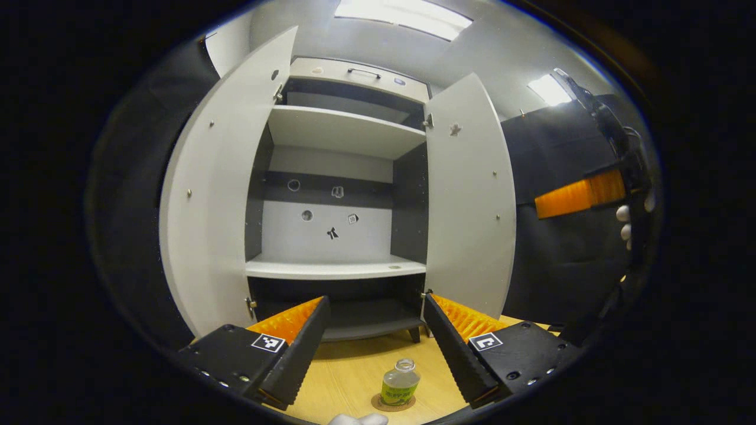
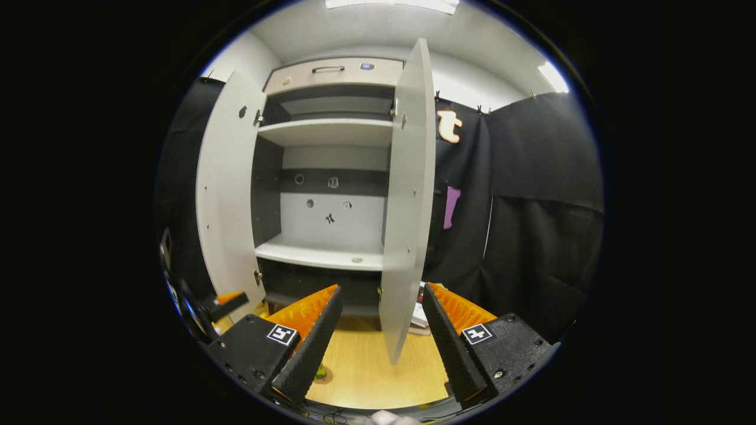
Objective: Grasp the bottle in the cabinet with the left hand and place it on the coaster, then close the right door with the right hand and the left door with the left hand.
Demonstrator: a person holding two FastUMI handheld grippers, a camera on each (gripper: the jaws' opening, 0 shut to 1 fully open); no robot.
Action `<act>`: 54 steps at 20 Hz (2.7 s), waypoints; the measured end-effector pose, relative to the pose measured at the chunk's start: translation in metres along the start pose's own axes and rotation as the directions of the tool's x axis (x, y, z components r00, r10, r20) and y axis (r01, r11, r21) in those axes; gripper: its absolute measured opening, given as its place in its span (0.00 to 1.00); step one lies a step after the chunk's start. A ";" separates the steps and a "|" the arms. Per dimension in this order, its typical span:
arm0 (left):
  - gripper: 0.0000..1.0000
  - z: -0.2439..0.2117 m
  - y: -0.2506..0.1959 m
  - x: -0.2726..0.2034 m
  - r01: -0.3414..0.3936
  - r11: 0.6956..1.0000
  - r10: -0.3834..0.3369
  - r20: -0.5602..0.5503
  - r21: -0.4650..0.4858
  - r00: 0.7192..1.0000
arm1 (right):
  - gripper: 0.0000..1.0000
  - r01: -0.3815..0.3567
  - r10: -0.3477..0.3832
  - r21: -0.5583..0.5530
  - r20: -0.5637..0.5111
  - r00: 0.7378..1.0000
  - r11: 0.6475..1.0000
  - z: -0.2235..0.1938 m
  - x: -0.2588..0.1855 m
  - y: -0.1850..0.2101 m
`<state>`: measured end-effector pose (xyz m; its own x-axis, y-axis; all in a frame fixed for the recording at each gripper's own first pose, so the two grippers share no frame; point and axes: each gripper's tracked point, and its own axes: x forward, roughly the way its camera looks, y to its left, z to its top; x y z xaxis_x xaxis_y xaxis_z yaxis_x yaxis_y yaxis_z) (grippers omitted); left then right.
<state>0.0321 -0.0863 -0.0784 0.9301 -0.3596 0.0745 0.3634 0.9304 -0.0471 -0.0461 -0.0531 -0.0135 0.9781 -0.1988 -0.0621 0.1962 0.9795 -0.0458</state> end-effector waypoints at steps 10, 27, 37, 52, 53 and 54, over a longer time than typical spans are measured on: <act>0.96 0.043 0.100 -0.070 -0.300 0.951 0.306 -0.112 0.072 0.945 | 0.83 0.100 -0.100 0.004 0.114 0.988 0.995 0.063 0.055 -0.097; 0.96 0.053 0.040 -0.055 -0.409 0.906 0.421 -0.112 0.112 0.900 | 0.80 -0.127 0.125 0.049 0.028 0.992 0.991 0.060 0.145 -0.140; 0.96 0.048 0.031 -0.051 -0.424 0.898 0.437 -0.118 0.122 0.892 | 0.79 -0.294 0.294 0.044 0.014 0.956 0.955 0.059 0.140 -0.071; 0.96 0.047 0.092 -0.098 -0.510 0.853 0.521 -0.120 0.114 0.845 | 0.81 -0.415 0.416 -0.021 0.018 0.909 0.910 0.066 0.138 0.037; 0.96 0.047 0.097 -0.098 -0.508 0.854 0.519 -0.120 0.114 0.846 | 0.81 -0.409 0.409 -0.023 0.018 0.912 0.912 0.066 0.135 0.038; 0.96 0.048 0.101 -0.097 -0.504 0.856 0.515 -0.118 0.116 0.849 | 0.81 -0.402 0.402 -0.025 0.022 0.915 0.915 0.067 0.131 0.038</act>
<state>-0.0237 0.0463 -0.0428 0.9830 0.1659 -0.0789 -0.1634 0.9858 0.0377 0.0942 -0.0398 0.0430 0.9756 0.2127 -0.0535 -0.2150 0.9757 -0.0420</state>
